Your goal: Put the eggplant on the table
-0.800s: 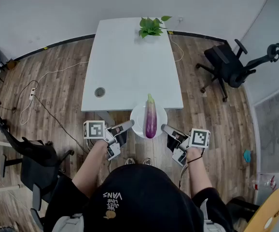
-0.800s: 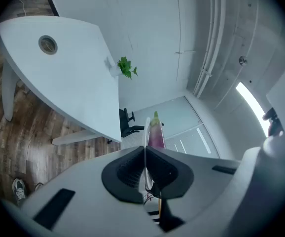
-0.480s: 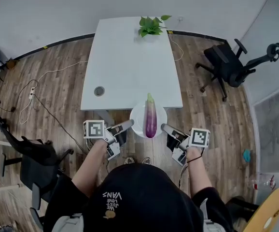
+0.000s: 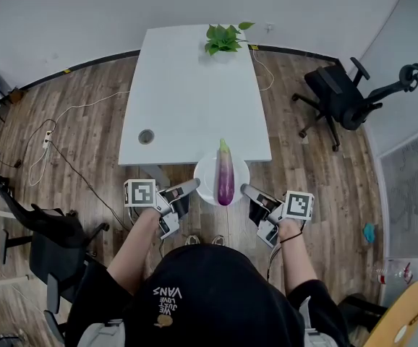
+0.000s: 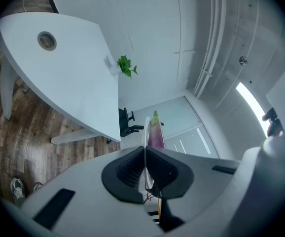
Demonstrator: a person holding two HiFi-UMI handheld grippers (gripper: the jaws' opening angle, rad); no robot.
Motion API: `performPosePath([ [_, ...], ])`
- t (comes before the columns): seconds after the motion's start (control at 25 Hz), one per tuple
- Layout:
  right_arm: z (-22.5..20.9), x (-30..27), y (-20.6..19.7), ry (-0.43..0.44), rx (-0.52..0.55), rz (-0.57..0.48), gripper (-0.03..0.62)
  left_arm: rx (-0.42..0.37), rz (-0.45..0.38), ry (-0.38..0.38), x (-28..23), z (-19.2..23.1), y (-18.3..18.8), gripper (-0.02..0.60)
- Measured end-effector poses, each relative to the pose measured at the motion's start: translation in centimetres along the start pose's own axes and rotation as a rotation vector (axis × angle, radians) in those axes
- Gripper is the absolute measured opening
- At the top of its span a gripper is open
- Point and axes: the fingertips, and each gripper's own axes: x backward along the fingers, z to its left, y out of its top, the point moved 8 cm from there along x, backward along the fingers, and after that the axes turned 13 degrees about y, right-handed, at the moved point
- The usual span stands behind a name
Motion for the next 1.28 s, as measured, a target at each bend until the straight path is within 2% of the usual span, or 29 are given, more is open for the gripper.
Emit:
performPosePath([
  [0.36, -1.0, 0.8, 1.5, 0.012, -0.021, 0.046, 0.026, 0.020, -0.042, 0.013, -1.3, 0.0, -0.6, 0.020],
  [0.56, -2.0, 0.4, 2.7, 0.015, -0.026, 0.093, 0.026, 0.071, -0.060, -0.001, -2.2, 0.3, -0.6, 0.020],
  [0.72, -3.0, -0.3, 3.3, 0.004, -0.050, 0.096, 0.026, 0.061, -0.065, 0.020, -2.5, 1.4, 0.3, 0.020],
  [1.0, -4.8, -3.2, 7.1, 0.003, -0.032, 0.074, 0.026, 0.030, -0.056, 0.015, -4.4, 2.6, 5.6, 0.020],
  [1.16, -5.7, -5.7, 9.8, -0.006, -0.010, 0.056, 0.026, 0.051, -0.041, -0.012, -5.3, 2.8, 9.5, 0.020],
  [1.28, -6.1, -7.7, 11.5, 0.002, -0.009, 0.038, 0.026, 0.020, -0.033, -0.003, -5.5, 3.6, 12.5, 0.020],
])
